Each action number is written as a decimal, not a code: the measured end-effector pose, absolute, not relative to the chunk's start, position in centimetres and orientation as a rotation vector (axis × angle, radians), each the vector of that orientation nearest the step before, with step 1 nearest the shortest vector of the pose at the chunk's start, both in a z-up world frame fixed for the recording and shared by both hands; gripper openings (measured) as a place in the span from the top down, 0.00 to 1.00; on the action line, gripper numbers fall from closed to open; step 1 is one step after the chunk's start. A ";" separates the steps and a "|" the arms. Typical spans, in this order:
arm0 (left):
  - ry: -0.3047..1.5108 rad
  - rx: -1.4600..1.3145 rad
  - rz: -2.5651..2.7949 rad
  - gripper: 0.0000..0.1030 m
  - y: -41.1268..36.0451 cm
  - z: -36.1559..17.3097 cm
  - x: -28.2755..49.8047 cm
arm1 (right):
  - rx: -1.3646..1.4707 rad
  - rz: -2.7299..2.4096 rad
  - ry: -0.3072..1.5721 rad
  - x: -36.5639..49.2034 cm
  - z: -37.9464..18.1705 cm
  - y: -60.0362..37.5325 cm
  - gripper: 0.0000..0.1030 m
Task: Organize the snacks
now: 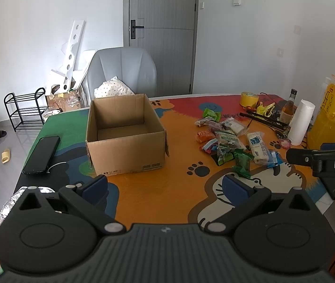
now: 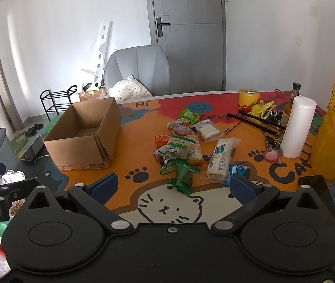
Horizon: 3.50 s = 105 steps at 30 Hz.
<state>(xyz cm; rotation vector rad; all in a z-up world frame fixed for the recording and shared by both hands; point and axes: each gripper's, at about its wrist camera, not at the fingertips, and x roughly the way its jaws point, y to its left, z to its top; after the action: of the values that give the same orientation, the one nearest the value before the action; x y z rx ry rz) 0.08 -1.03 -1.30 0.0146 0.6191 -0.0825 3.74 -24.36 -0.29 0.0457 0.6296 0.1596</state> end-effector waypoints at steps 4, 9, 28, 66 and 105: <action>0.617 0.004 -0.074 0.00 -1.0 -1.3 0.2 | 0.046 0.158 0.631 3.8 -0.4 -24.3 0.00; 0.631 0.006 -0.081 0.00 -1.1 -1.9 1.1 | 0.049 0.152 0.654 4.7 -1.1 -24.7 0.00; 0.662 -0.062 -0.169 0.01 -2.3 -4.0 7.8 | 0.076 0.065 0.670 8.9 -3.7 -28.4 0.00; 0.829 -0.122 -0.444 0.47 -11.0 -11.6 19.0 | 0.330 0.067 0.775 16.5 -11.8 -36.7 0.47; 0.838 -0.127 -0.424 0.73 -11.9 -11.3 18.3 | 0.334 0.132 0.731 16.4 -10.6 -35.3 0.73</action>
<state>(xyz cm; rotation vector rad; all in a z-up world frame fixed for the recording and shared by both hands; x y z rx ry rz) 18.30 -11.95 -11.26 -0.1272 0.8376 -0.4243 16.42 -35.35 -10.63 0.3336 0.7308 0.1315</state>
